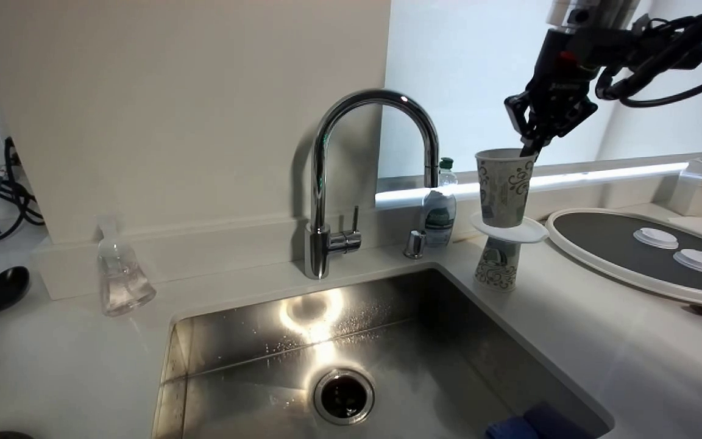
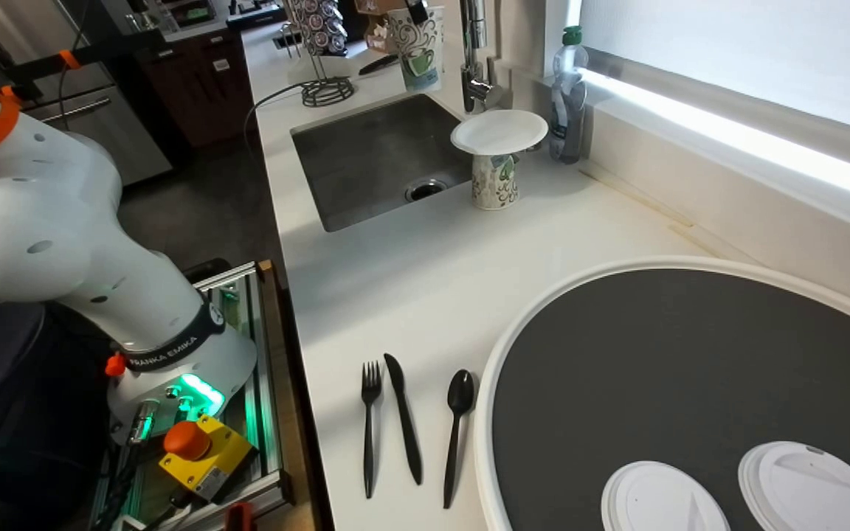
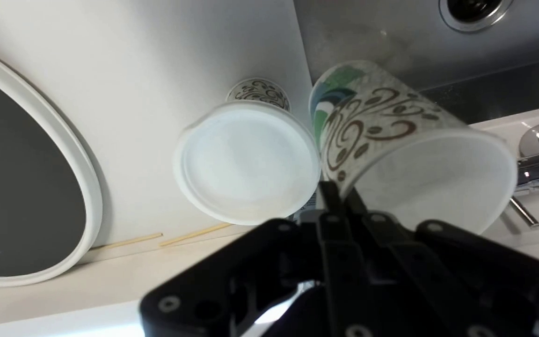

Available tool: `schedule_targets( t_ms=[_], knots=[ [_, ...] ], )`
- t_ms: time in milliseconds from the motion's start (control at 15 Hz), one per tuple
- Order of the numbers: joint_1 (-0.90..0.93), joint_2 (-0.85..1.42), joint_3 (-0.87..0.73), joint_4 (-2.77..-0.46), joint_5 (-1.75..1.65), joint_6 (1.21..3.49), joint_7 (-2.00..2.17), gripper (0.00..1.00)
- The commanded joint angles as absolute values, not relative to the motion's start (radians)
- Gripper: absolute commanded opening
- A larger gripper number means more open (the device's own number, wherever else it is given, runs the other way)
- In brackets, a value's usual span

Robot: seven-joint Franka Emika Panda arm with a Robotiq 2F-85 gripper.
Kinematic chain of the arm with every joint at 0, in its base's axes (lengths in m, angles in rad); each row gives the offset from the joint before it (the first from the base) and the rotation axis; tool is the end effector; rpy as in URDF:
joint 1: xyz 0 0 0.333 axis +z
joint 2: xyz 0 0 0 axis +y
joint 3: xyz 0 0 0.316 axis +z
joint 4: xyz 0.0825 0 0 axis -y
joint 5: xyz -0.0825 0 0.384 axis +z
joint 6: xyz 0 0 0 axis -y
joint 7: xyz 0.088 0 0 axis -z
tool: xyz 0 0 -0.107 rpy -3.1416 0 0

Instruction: Move the tap to the left and put the cup on top of the other cup

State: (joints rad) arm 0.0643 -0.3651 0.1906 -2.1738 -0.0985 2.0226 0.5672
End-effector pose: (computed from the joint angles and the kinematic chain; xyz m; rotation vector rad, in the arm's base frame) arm 0.4510 0.1215 0.5587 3.0207 -0.4313 0.3881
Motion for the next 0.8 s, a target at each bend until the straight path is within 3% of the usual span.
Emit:
schedule_targets(
  t_ms=[0,733],
  knots=[
    [0.029,-0.348,0.189,-2.182,-0.113,2.053,0.586,0.01],
    [-0.030,-0.320,0.143,-2.207,-0.102,2.140,0.613,0.01]
  ],
)
